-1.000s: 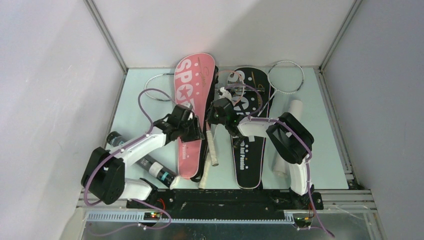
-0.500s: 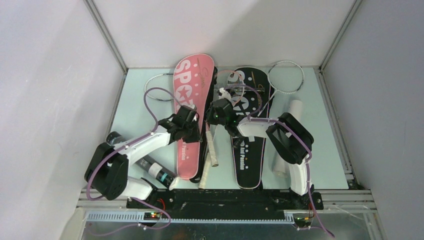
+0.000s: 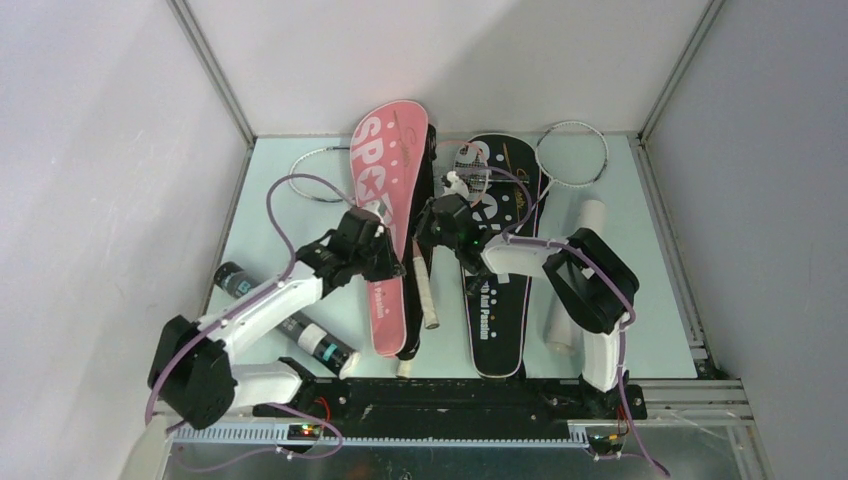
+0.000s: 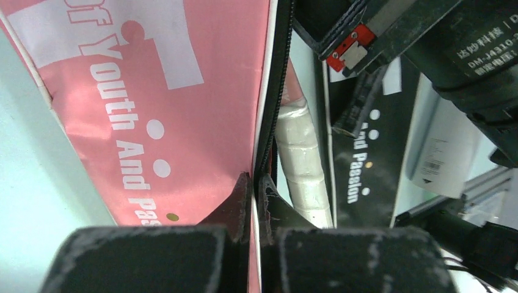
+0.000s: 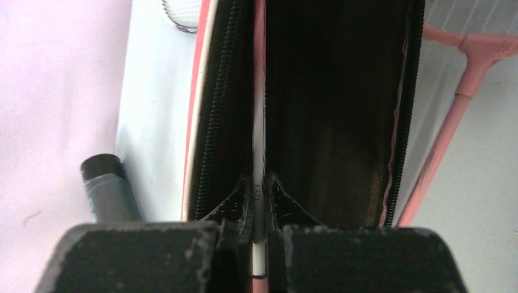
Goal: Pack up the badminton gear
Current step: Place the racket in the racket bag.
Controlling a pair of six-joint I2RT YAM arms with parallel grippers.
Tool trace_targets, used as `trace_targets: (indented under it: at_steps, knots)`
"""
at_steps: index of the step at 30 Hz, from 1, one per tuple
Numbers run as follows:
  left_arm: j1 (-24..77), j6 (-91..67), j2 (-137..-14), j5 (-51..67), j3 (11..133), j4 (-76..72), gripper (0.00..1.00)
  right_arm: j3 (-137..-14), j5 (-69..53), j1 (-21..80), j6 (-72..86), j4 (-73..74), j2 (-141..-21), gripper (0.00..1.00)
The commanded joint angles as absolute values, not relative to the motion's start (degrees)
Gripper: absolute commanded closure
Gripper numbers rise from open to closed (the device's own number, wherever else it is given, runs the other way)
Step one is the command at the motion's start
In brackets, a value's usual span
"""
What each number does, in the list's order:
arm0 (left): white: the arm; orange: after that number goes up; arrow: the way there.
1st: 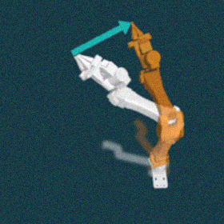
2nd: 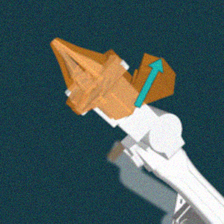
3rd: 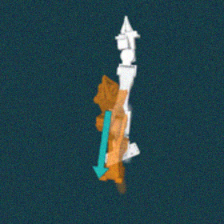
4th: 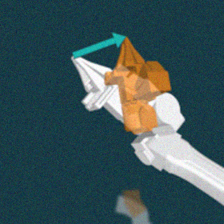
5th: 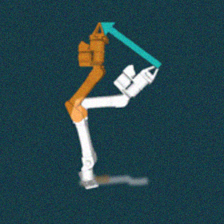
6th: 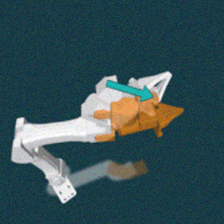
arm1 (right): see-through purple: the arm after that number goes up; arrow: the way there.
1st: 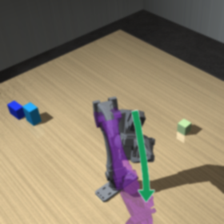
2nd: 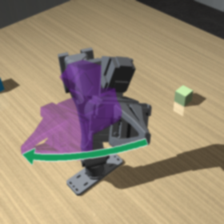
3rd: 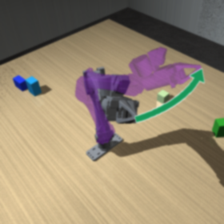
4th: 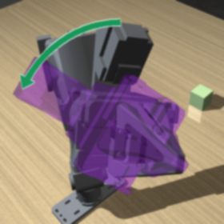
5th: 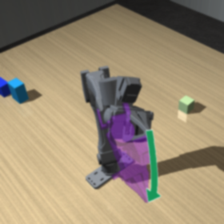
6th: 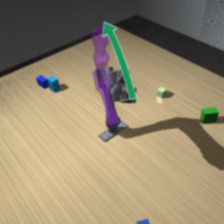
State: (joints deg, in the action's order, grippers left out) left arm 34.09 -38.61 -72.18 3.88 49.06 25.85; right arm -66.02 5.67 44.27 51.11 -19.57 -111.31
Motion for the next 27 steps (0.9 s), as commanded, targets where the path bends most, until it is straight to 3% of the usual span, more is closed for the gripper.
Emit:
trace_targets:
  at_steps: [1, 16, 27]
  knots:
    - [33.5, -43.9, -66.1, 7.8, 45.3, 19.5, 1.00, -66.4, 8.8, 43.8, 53.3, -30.8, -107.4, 1.00]
    - [32.2, -63.1, -56.4, 15.1, 30.9, -6.6, 1.00, -66.4, 22.4, 47.6, 56.5, -39.2, -114.4, 1.00]
    - [32.1, -65.1, -55.8, 13.2, 29.9, -8.2, 1.00, -66.4, 31.4, 51.7, 50.7, -44.9, -119.0, 1.00]
